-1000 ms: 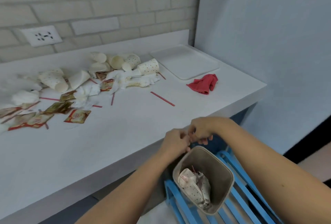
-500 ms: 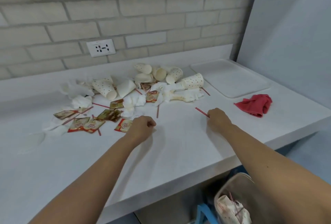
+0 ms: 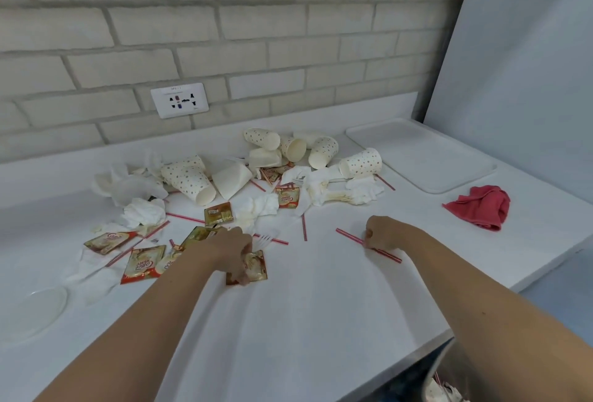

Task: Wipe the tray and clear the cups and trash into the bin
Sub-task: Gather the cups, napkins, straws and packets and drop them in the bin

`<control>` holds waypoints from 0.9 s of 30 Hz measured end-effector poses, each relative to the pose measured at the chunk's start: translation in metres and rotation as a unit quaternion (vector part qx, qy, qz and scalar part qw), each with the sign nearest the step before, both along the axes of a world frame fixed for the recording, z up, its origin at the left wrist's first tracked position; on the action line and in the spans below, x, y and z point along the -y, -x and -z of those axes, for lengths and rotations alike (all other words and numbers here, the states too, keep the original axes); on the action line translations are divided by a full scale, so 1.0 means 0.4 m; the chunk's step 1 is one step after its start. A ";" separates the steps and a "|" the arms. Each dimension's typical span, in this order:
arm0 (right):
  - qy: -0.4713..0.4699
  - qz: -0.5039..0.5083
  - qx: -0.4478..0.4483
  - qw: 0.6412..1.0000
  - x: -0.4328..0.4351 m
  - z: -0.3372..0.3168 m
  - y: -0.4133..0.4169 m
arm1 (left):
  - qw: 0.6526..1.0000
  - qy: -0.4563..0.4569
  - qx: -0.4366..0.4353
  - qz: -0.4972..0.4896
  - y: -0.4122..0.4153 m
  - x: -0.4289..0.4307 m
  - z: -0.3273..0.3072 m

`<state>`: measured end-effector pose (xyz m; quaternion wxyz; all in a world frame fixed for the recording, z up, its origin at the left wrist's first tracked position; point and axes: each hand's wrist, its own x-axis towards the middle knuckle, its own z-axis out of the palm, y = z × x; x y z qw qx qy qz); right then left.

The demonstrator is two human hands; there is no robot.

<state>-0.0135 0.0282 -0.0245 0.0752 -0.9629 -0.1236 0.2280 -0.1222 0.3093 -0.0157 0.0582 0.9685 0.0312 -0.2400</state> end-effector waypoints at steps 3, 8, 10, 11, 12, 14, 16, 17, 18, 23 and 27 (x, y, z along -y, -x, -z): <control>0.029 -0.026 0.024 0.999 -0.024 0.015 0.014 | 0.999 0.019 -0.014 0.027 -0.014 -0.010 0.004; 0.014 -0.015 0.015 1.000 -0.036 0.014 0.020 | 0.993 0.102 -0.009 0.061 -0.048 0.007 -0.035; -0.001 -0.014 0.039 0.999 -0.042 0.001 0.000 | 0.987 0.150 -0.002 0.059 -0.070 0.016 -0.062; -0.019 -0.010 0.060 0.998 -0.047 -0.006 -0.010 | 0.984 0.167 0.013 0.061 -0.083 0.021 -0.070; -0.044 -0.004 0.081 0.996 -0.053 -0.012 -0.021 | 0.981 0.181 0.034 0.060 -0.095 0.027 -0.076; -0.100 0.008 0.132 0.986 -0.067 -0.016 -0.057 | 0.972 0.222 0.074 0.036 -0.121 0.032 -0.084; -0.140 0.019 0.172 0.975 -0.082 -0.014 -0.098 | 0.952 0.291 0.088 -0.034 -0.146 0.033 -0.084; -0.156 0.033 0.187 0.969 -0.088 -0.008 -0.117 | 0.941 0.318 0.090 -0.069 -0.157 0.035 -0.084; -0.166 0.052 0.192 0.966 -0.090 -0.003 -0.136 | 0.934 0.332 0.091 -0.100 -0.171 0.039 -0.079; -0.132 0.096 0.127 0.978 -0.064 0.042 -0.192 | 0.857 0.425 0.142 -0.255 -0.244 0.071 -0.055; -0.156 0.037 0.113 0.981 -0.048 0.063 -0.201 | 0.880 0.374 0.183 -0.229 -0.309 0.121 -0.040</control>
